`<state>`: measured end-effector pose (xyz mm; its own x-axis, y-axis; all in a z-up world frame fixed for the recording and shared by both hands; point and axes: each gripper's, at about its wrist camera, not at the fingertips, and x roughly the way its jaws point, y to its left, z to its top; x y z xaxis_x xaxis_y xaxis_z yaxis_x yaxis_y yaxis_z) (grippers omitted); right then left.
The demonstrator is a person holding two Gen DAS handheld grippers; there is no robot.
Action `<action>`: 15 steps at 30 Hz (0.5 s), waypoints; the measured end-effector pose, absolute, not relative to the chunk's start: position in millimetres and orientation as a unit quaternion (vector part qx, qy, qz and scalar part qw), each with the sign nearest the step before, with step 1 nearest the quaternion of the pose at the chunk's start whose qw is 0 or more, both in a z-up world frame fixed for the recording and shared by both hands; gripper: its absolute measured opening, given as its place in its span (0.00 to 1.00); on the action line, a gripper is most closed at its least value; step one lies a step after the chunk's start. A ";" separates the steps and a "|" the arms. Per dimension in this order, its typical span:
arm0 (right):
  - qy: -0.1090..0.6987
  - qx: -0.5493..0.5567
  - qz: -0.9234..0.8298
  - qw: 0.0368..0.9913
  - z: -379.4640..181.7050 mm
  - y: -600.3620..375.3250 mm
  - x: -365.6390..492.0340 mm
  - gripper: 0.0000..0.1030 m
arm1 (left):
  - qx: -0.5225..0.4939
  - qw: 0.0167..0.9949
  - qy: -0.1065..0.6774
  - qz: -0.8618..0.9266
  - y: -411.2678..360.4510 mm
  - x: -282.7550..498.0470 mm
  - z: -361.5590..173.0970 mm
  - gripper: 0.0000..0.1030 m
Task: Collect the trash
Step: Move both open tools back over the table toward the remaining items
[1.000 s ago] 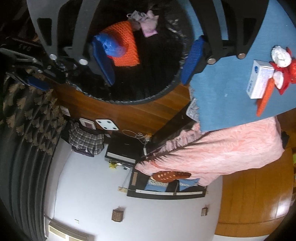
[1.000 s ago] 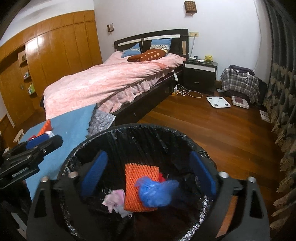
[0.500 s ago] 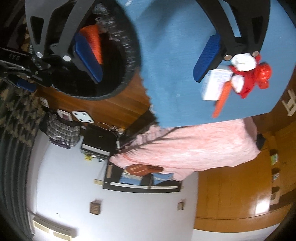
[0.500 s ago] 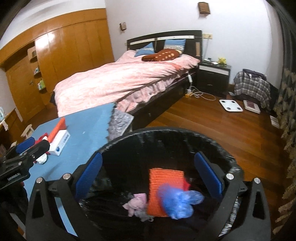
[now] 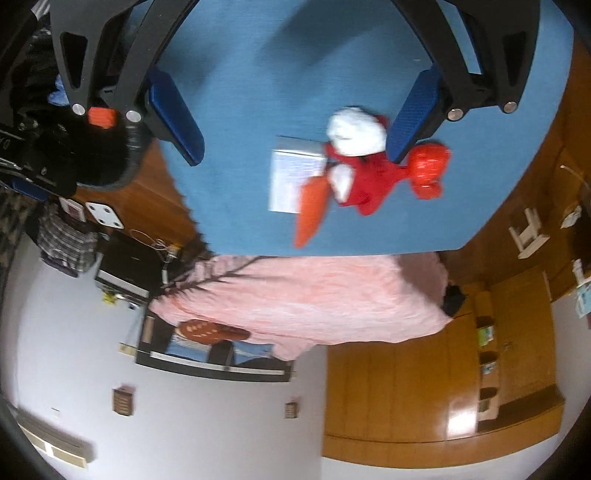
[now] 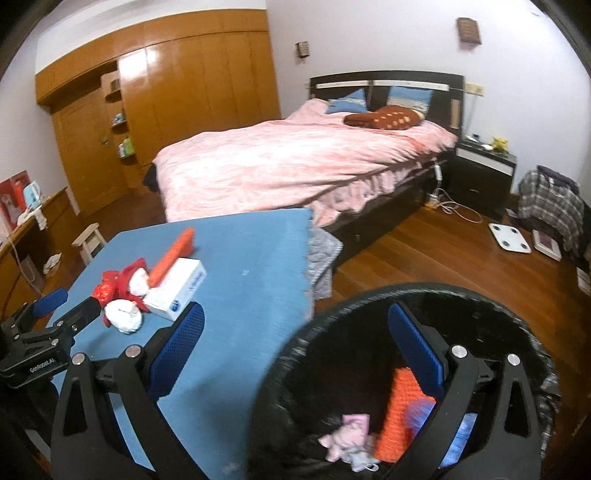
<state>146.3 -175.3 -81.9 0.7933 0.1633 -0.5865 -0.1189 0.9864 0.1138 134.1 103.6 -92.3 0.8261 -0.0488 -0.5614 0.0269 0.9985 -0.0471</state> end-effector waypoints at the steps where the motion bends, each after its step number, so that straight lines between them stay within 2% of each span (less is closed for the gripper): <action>1: 0.314 0.034 0.080 0.946 -82.4 -166.6 151.1 0.94 | -0.019 0.956 0.294 -0.013 110.1 135.2 -93.2 0.94; 15: 0.321 0.005 0.143 0.936 -103.8 -63.2 219.0 0.94 | -0.032 0.952 0.294 0.075 199.6 164.8 -111.7 0.94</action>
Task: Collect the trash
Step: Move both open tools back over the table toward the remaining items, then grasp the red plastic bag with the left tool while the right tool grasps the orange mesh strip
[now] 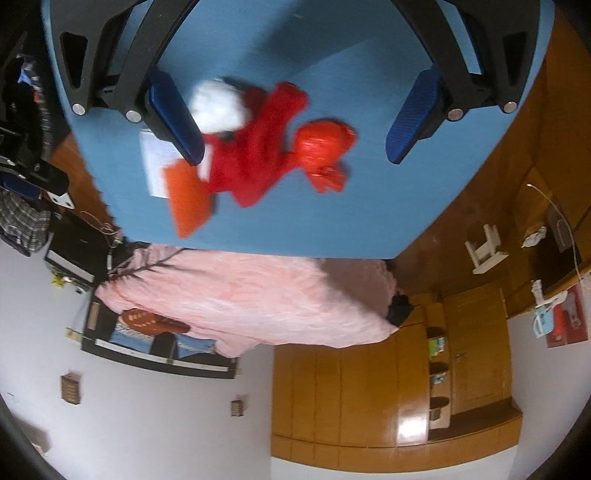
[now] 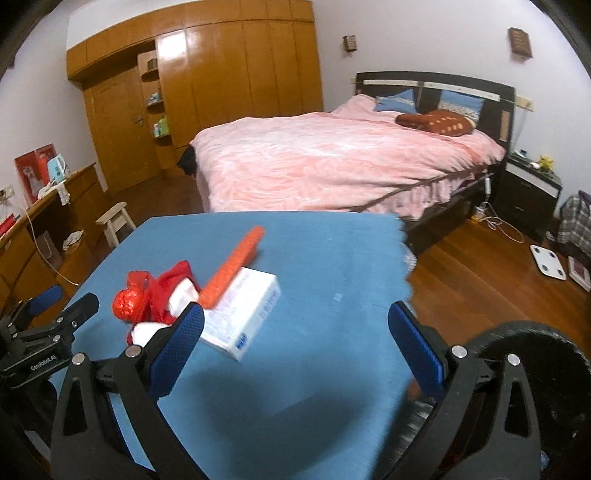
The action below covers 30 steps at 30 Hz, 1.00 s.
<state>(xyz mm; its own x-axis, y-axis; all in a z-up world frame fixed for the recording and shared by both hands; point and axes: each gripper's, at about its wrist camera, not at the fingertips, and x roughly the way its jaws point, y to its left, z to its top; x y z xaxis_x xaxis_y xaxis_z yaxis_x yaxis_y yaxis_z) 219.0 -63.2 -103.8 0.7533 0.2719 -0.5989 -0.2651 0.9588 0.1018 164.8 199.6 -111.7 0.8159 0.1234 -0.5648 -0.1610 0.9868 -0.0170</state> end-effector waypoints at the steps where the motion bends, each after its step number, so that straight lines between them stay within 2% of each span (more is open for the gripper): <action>1: 0.321 0.003 0.147 0.936 -106.2 -56.3 223.8 0.94 | -0.034 0.952 0.295 0.079 206.7 167.9 -114.2 0.94; 7: 0.332 -0.008 0.160 0.930 -124.2 -21.0 249.6 0.92 | -0.037 0.946 0.308 0.097 235.3 186.1 -133.3 0.93; 11: 0.345 -0.016 0.163 0.924 -134.9 -7.4 260.0 0.79 | -0.042 0.942 0.319 0.099 243.6 196.3 -144.7 0.89; 13: 0.351 -0.018 0.165 0.922 -140.4 -1.6 265.7 0.77 | -0.044 0.939 0.326 0.097 245.4 201.3 -150.1 0.88; 15: 0.359 -0.017 0.168 0.918 -145.5 2.1 269.5 0.70 | -0.045 0.936 0.335 0.093 245.8 206.0 -156.5 0.85; 19: 0.371 -0.016 0.175 0.912 -153.4 7.1 273.2 0.63 | -0.047 0.932 0.348 0.087 245.3 211.6 -165.0 0.82; 21: 0.376 -0.019 0.182 0.908 -156.0 10.8 274.8 0.55 | -0.053 0.930 0.354 0.081 246.1 214.4 -167.7 0.80; 23: 0.379 -0.020 0.191 0.905 -157.4 14.6 275.0 0.51 | -0.058 0.929 0.357 0.078 247.4 215.9 -168.9 0.78; 25: 0.381 -0.022 0.202 0.902 -158.3 18.5 274.9 0.41 | -0.061 0.928 0.361 0.072 248.0 217.9 -171.0 0.74; 28: 0.382 -0.022 0.213 0.899 -158.4 22.3 274.8 0.31 | -0.063 0.925 0.369 0.063 247.7 220.9 -173.9 0.64; 30: 0.383 -0.021 0.223 0.896 -157.9 24.1 273.6 0.19 | -0.068 0.923 0.374 0.053 247.1 223.0 -175.7 0.54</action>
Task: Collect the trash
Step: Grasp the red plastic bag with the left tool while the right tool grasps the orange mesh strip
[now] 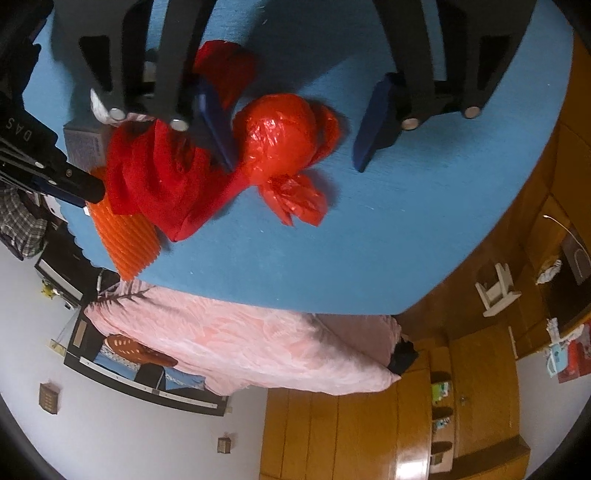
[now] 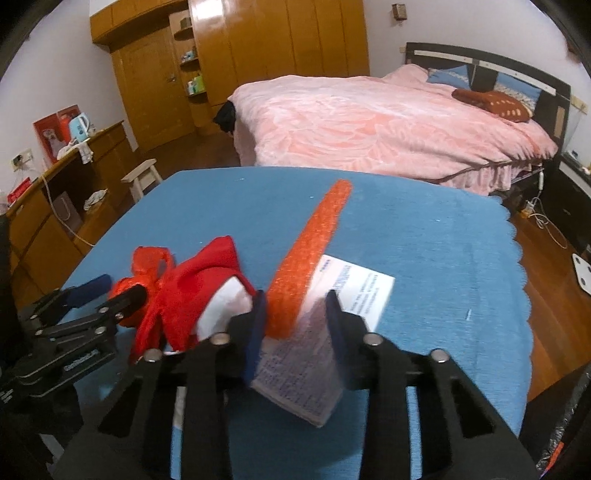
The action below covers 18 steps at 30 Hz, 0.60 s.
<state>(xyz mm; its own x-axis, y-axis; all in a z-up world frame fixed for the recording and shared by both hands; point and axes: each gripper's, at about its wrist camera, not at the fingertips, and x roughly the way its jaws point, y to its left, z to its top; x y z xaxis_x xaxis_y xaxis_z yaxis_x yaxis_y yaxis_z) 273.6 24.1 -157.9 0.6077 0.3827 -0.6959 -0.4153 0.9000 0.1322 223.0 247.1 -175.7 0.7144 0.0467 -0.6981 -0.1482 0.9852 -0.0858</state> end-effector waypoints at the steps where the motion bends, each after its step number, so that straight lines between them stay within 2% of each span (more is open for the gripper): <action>1: 0.383 -0.020 0.227 0.895 -157.5 24.6 273.4 0.17 | -0.070 0.923 0.376 0.048 247.4 224.0 -176.4 0.50; 3: 0.383 -0.021 0.233 0.894 -156.3 26.7 272.2 0.13 | -0.072 0.922 0.378 0.041 247.4 224.9 -177.8 0.39; 18: 0.371 -0.012 0.247 0.895 -138.1 25.6 264.3 0.12 | -0.082 0.933 0.346 0.058 252.0 208.8 -161.7 0.35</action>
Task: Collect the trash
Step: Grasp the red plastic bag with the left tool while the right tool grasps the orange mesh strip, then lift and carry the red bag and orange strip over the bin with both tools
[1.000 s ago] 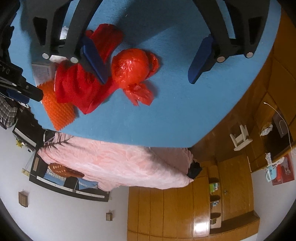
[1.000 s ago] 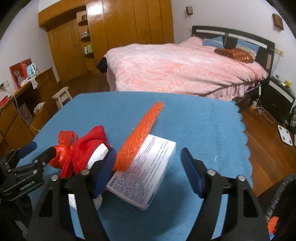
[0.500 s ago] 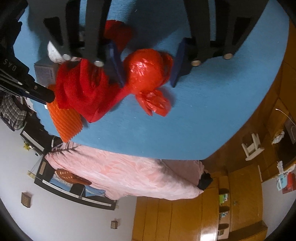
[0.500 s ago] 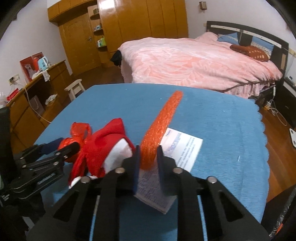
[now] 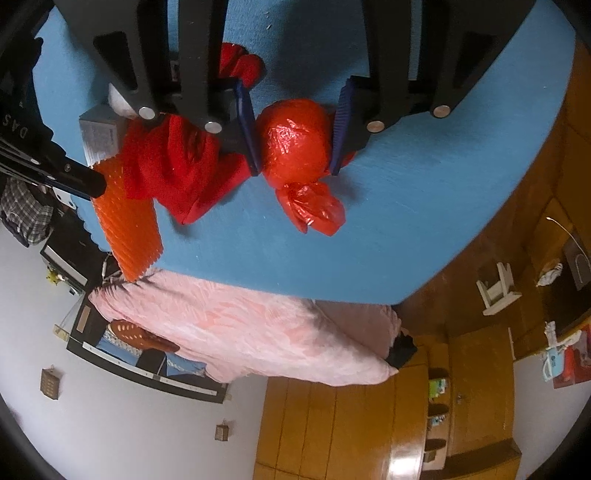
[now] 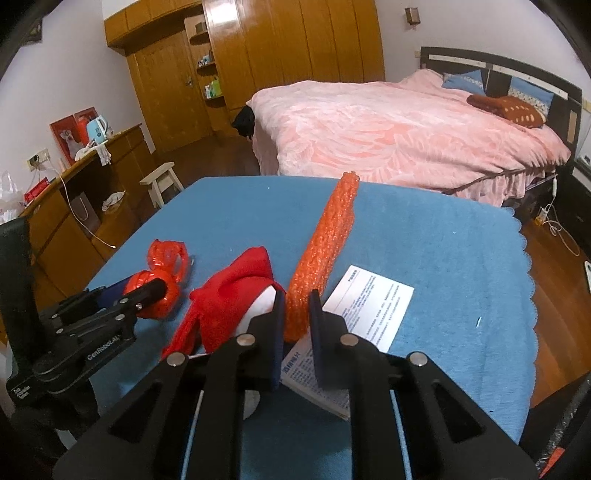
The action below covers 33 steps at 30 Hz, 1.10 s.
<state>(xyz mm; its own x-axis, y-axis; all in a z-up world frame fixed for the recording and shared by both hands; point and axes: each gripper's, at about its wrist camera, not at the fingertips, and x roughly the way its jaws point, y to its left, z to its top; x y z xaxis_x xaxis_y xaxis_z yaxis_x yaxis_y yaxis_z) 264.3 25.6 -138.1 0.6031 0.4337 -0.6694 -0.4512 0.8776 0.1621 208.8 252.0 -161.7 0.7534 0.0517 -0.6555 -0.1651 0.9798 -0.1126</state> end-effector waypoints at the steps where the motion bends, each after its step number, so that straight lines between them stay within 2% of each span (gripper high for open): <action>1: 0.369 -0.010 0.247 0.896 -136.4 24.7 263.5 0.12 | -0.082 0.934 0.343 0.061 251.9 206.4 -158.5 0.35; 12: 0.349 0.002 0.256 0.902 -111.2 11.8 245.8 0.12 | -0.065 0.943 0.322 0.056 231.2 186.6 -125.1 0.35; 33: 0.331 0.023 0.237 0.913 -82.9 -49.6 196.3 0.12 | -0.055 0.951 0.304 -0.008 158.9 161.5 -94.6 0.35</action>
